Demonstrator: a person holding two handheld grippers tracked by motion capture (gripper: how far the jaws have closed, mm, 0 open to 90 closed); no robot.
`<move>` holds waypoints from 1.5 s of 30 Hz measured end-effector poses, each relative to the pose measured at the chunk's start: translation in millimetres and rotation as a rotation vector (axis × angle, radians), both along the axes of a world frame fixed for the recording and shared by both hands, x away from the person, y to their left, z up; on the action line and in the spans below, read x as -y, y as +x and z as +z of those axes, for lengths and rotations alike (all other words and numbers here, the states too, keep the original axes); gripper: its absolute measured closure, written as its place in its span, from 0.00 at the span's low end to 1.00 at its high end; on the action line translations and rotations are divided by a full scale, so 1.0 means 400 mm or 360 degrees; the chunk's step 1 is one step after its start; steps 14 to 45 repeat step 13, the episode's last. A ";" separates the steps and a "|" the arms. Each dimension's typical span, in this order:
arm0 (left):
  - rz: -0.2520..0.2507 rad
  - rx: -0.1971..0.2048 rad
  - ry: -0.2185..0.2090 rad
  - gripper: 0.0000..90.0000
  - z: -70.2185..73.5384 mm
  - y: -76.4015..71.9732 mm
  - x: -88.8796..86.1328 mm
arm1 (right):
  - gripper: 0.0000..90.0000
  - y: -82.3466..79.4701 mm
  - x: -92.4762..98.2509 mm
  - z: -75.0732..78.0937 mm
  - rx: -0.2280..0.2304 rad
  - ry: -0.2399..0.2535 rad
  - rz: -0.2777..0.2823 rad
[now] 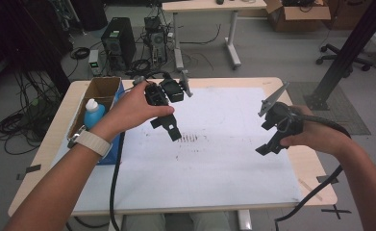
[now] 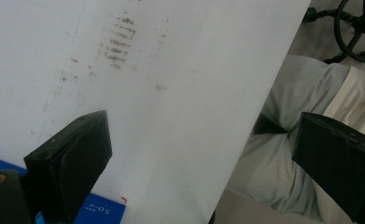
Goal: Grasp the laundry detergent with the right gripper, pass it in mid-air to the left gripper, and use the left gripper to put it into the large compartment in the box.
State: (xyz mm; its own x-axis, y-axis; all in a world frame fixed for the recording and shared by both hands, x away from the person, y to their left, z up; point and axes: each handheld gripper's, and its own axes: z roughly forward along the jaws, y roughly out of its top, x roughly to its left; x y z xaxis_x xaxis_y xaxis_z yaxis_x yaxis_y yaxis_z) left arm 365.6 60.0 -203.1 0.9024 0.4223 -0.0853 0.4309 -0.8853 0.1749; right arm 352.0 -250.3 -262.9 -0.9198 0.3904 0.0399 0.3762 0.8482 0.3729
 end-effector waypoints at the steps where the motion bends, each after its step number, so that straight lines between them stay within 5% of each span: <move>1: 0.0001 0.0000 0.0003 0.06 0.000 -0.001 0.001 | 0.08 0.000 0.000 0.000 0.0000 0.0000 0.0001; 45: 0.0004 0.0004 -0.0005 0.06 0.001 -0.002 -0.001 | 0.08 0.000 -0.002 -0.002 -0.0003 0.0003 0.0003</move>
